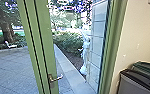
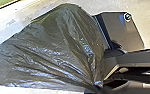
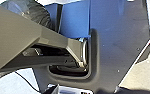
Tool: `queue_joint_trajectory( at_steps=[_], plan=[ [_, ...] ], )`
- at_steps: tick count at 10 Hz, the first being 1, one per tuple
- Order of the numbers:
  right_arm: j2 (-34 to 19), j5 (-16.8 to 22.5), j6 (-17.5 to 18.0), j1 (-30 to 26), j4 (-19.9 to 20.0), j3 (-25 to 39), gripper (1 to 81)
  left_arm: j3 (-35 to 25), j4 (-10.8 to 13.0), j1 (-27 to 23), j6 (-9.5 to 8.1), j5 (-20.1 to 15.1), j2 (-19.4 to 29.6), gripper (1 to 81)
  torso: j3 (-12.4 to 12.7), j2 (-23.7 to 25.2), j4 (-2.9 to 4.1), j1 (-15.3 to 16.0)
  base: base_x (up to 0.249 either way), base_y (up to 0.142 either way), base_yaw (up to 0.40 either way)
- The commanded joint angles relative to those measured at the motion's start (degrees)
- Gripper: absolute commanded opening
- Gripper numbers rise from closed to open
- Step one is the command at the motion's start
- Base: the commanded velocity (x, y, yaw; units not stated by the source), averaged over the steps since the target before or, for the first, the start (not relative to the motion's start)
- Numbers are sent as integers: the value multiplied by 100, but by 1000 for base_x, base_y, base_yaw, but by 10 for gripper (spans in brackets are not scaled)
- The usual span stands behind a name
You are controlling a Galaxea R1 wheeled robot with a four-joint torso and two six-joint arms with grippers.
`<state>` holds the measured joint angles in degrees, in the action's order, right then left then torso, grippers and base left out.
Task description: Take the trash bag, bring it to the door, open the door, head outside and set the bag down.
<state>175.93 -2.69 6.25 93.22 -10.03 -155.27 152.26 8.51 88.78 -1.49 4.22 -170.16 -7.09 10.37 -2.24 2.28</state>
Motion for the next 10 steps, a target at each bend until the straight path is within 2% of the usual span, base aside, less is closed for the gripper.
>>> queue_joint_trajectory(
  at_steps=[1,4,7,10],
  plan=[
    [-355,296,-54,-159,-157,798,811,-566,81,-225,26,-272,368,10,0,0,0,0,0,0,129],
    [-741,147,-54,-97,-174,1387,811,-829,90,-146,26,-255,578,10,0,0,0,0,0,0,126],
    [-803,129,-54,-62,-333,1395,811,-829,98,-111,34,-255,596,10,0,0,0,0,0,0,142],
    [-829,138,-54,-71,-324,1290,811,-821,107,-67,26,-255,658,10,2,0,0,-2,0,0,145]
  ],
)
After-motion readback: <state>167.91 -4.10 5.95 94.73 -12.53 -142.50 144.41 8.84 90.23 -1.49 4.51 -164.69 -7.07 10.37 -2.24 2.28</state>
